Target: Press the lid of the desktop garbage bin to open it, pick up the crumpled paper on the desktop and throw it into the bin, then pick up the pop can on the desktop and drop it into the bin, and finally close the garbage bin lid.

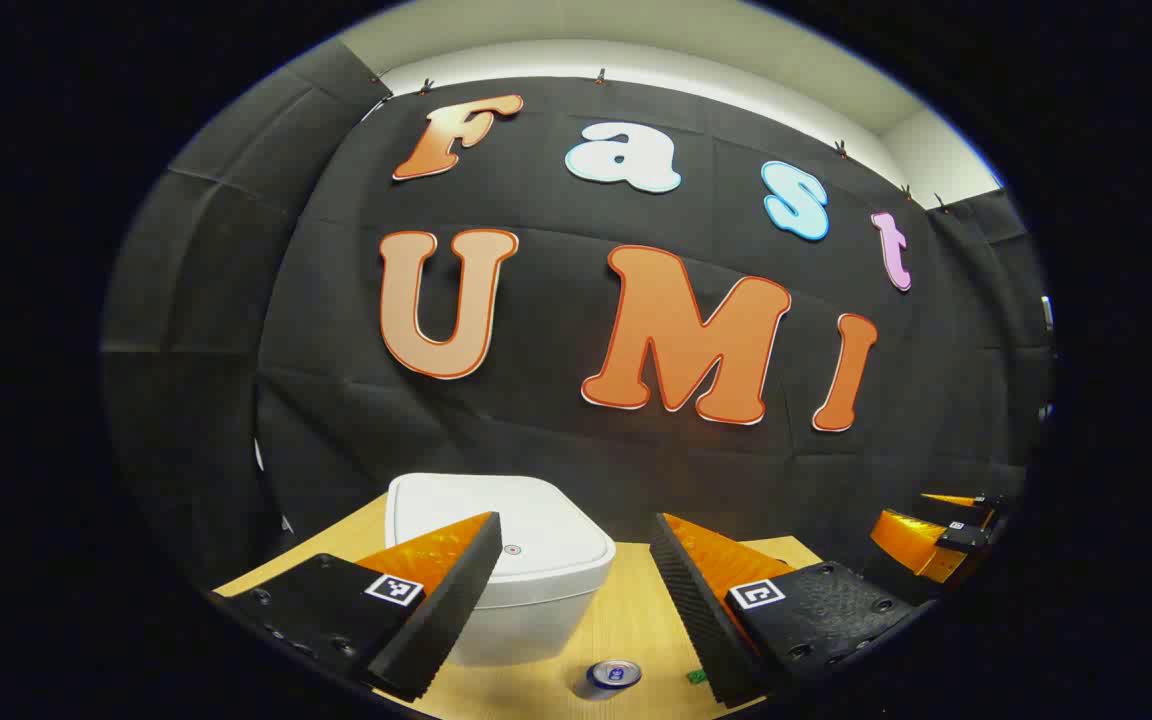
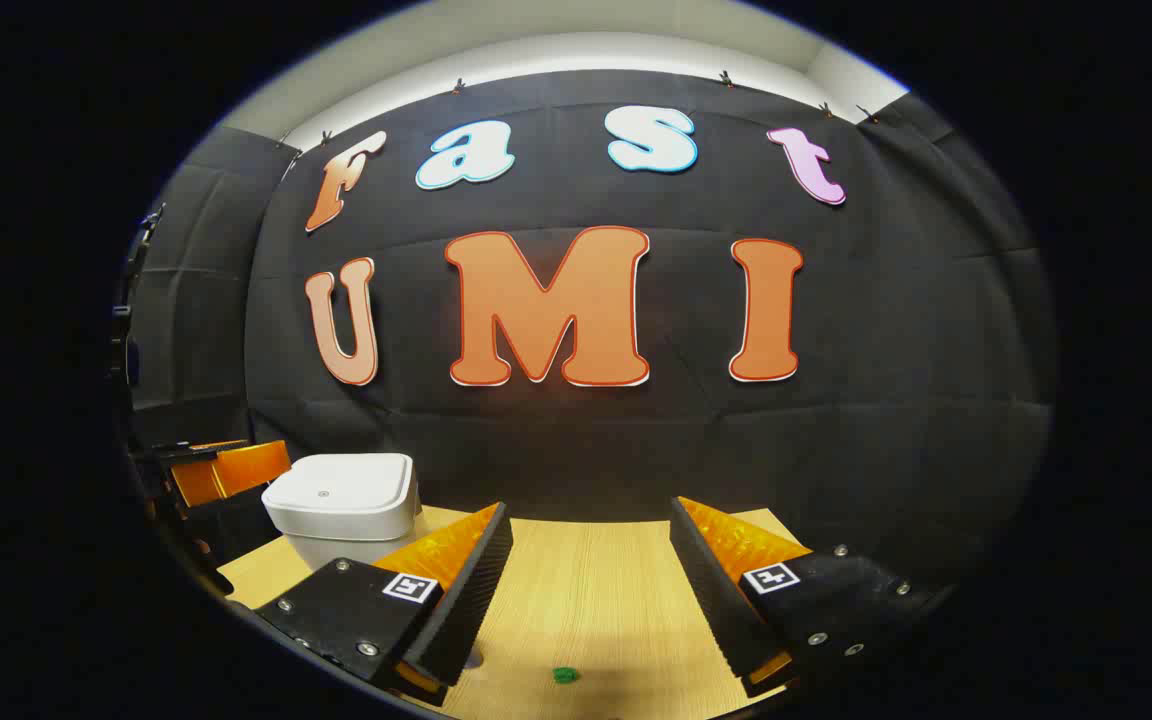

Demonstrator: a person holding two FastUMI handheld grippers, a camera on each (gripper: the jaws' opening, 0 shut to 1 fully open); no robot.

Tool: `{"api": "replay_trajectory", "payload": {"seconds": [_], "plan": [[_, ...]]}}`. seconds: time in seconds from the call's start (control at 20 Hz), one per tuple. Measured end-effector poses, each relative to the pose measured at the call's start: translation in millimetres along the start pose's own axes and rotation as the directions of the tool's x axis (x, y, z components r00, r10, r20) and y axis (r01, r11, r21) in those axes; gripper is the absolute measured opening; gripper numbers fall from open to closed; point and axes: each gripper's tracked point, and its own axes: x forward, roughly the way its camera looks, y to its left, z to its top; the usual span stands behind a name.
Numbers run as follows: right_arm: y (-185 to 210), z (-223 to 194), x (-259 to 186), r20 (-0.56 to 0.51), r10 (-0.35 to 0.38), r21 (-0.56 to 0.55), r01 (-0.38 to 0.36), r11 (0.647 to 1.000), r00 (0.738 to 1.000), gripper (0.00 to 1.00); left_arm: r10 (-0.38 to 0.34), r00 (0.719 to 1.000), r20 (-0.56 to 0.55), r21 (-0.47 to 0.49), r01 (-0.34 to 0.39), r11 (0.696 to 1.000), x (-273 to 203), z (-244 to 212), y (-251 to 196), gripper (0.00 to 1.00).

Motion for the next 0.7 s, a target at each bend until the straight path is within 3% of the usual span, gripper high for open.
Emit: {"api": "replay_trajectory", "payload": {"seconds": [0.1, 0.45, 0.7], "plan": [[7.5, 1.7, -3.5, 0.003, 0.025, 0.026, -0.025, 0.999, 1.0, 0.95, -0.002, 1.0, 0.016, 0.024, 0.002, 1.0, -3.2, 4.8, -0.3, 0.94], [-0.4, 11.6, -12.0, 0.038, -0.029, 0.003, 0.029, 1.0, 0.999, 0.95, -0.076, 0.997, 0.003, 0.032, 0.076, 0.997, 2.1, 6.8, -19.0, 0.94], [-3.2, 8.6, -9.9, 0.024, -0.039, 0.002, 0.039, 0.999, 0.999, 0.95, -0.085, 0.996, -0.006, 0.049, 0.085, 0.995, 1.0, 2.2, -24.9, 0.94]]}}
